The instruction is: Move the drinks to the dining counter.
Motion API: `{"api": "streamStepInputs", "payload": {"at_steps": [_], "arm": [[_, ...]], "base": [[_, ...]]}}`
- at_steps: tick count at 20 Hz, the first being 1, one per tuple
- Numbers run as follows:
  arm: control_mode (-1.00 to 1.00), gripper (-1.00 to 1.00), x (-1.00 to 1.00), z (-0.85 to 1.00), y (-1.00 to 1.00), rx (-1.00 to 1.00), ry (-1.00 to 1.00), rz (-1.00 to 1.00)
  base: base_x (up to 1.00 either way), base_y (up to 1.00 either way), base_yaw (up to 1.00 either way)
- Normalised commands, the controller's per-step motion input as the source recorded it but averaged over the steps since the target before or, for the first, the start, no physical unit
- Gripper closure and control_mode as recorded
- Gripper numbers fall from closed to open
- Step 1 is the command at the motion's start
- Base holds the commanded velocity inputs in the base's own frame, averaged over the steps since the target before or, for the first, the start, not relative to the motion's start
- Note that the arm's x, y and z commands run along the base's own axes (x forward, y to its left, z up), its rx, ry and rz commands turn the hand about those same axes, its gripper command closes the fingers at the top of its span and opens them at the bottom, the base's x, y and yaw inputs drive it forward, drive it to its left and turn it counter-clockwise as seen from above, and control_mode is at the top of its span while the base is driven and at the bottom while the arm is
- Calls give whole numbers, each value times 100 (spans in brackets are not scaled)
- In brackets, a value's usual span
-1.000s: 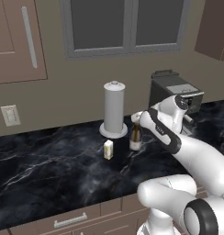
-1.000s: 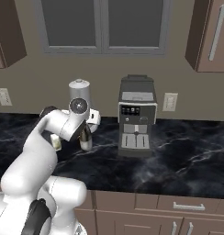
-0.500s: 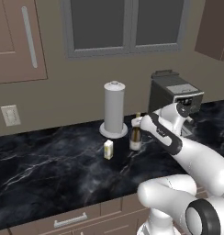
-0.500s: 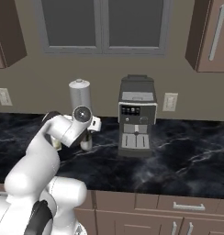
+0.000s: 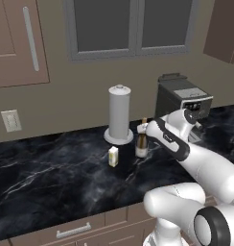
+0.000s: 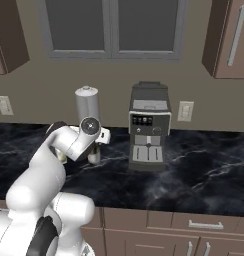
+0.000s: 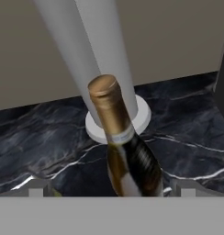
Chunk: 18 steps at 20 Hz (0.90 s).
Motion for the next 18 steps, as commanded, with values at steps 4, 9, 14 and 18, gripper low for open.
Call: {"api": "streamStepInputs", "payload": {"at_steps": [4, 9, 14, 18], "arm": [[-100, -100, 3, 0, 0, 0, 0, 0], [-100, -100, 3, 0, 0, 0, 0, 0], [-100, -100, 2, -1, 0, 0, 0, 0], [-100, -100, 5, -5, 0, 0, 0, 0]], "base": [[0, 0, 0], [0, 0, 0], [0, 0, 0], [0, 0, 0]]}}
